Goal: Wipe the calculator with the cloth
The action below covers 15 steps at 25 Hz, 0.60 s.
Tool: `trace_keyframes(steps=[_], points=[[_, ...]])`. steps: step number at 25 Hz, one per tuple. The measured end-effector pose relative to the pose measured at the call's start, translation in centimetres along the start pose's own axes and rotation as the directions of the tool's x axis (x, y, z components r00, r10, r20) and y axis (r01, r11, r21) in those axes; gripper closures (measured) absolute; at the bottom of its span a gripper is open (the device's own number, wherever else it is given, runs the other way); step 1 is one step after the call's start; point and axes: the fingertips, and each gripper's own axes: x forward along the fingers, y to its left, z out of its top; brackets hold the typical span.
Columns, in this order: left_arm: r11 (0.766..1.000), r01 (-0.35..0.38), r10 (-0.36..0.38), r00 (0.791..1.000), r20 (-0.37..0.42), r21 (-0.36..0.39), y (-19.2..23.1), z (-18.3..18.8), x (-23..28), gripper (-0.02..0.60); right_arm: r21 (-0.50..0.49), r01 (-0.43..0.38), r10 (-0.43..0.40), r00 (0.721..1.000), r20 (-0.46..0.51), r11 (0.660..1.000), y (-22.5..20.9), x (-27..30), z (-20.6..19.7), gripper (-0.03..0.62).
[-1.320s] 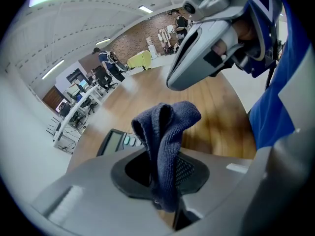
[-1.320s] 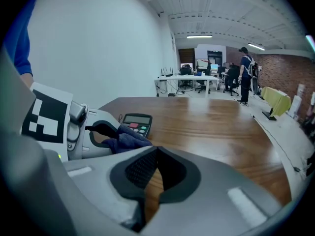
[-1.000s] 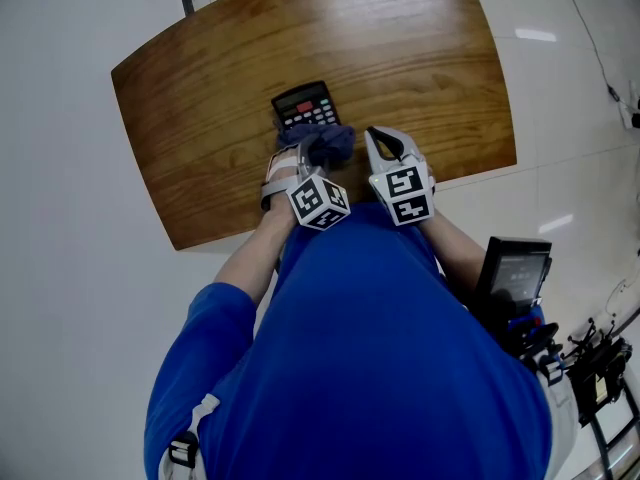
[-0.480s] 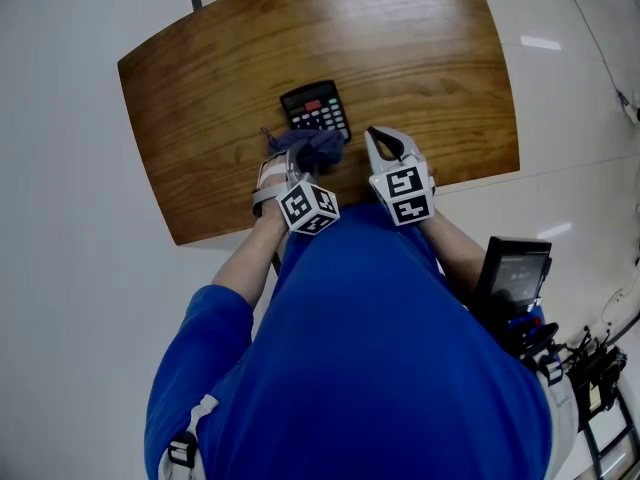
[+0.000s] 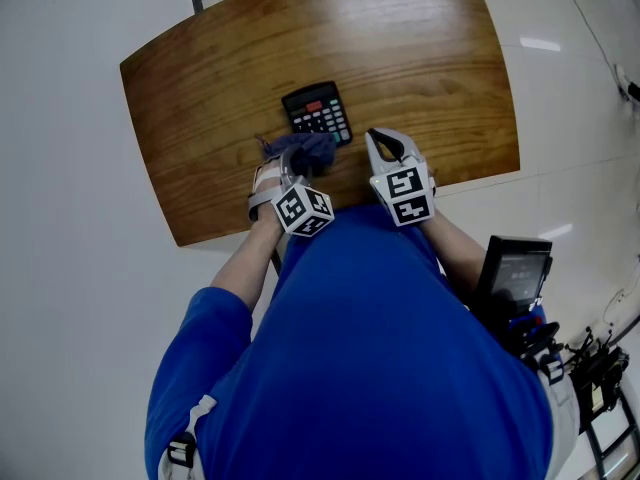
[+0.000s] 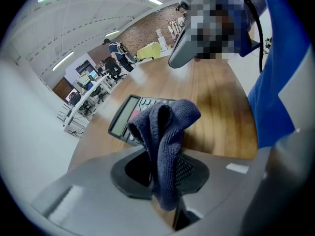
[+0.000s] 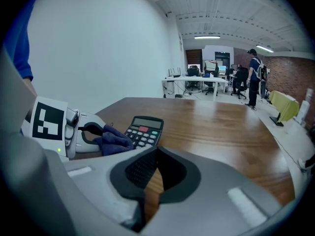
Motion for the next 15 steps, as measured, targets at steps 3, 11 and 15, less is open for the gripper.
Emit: trace_keyframes(steps=[3,11,15], points=[[1.000,-0.001,0.001,1.000,-0.002,0.005,0.0,-0.1,0.1,0.517,-0.001,0.000,0.000,1.000,0.000,1.000,0.0,0.0,0.0,0.591],[1.000,-0.006,0.006,1.000,0.004,0.009,0.8,0.4,0.8,0.517,0.003,0.015,-0.015,1.000,0.010,1.000,-0.6,0.3,0.8,0.591],[0.996,-0.022,0.026,0.998,0.051,-0.082,2.1,1.5,0.5,0.517,-0.004,0.022,-0.022,0.999,0.023,1.000,-1.0,0.2,1.1,0.591]])
